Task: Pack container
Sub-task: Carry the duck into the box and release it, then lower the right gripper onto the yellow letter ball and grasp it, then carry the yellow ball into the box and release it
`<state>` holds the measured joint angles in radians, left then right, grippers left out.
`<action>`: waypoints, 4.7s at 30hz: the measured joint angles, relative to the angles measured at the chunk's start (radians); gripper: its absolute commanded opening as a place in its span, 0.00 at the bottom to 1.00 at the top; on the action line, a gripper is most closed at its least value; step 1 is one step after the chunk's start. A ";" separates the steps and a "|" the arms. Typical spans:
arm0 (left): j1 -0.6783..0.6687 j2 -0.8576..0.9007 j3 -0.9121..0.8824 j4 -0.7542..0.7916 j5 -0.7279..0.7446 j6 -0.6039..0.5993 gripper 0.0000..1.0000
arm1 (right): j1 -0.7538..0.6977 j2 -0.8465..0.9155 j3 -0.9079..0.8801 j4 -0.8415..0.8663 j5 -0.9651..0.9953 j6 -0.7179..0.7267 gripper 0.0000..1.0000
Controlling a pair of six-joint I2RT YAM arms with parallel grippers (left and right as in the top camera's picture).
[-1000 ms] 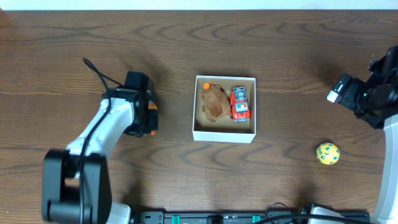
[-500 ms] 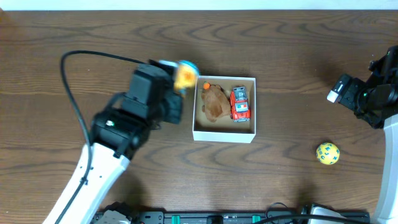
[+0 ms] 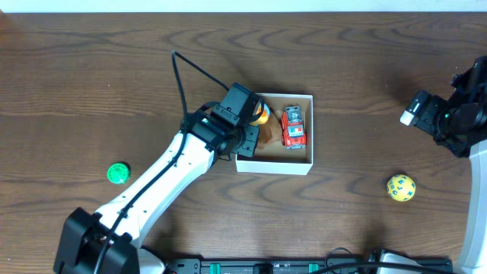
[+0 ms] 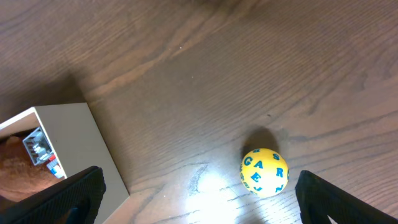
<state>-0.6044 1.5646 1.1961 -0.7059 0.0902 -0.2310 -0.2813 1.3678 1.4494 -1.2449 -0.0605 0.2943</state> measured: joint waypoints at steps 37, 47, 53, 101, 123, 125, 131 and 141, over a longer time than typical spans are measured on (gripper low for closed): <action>0.436 -0.713 0.001 -0.277 -0.214 -0.032 0.98 | 0.030 0.000 -0.053 -0.180 0.005 -0.027 0.99; 0.572 -0.684 0.000 -0.354 -0.175 -0.022 0.98 | -0.020 0.005 -0.436 0.122 0.069 0.050 0.99; 0.575 -0.530 0.000 -0.352 -0.126 0.022 0.98 | -0.077 0.007 -0.525 0.209 0.089 0.061 0.99; 0.576 -0.117 0.000 -0.319 -0.067 0.075 0.98 | -0.051 -0.058 -0.651 0.371 0.051 0.076 0.01; 0.576 -0.117 0.000 -0.319 -0.067 0.075 0.98 | 0.764 -0.010 -0.269 0.412 -0.092 -0.177 0.01; 0.576 -0.117 0.000 -0.319 -0.067 0.075 0.98 | 0.774 0.048 -0.273 0.412 -0.088 -0.177 0.02; 0.576 -0.117 0.000 -0.319 -0.067 0.075 0.98 | 0.776 0.171 -0.280 0.397 -0.071 -0.174 0.30; 0.576 -0.117 0.000 -0.319 -0.067 0.075 0.98 | 0.776 0.217 -0.280 0.399 -0.053 -0.176 0.72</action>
<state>-0.0280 1.4475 1.1965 -1.0252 0.0235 -0.1562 0.4950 1.5848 1.1690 -0.8459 -0.1135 0.1184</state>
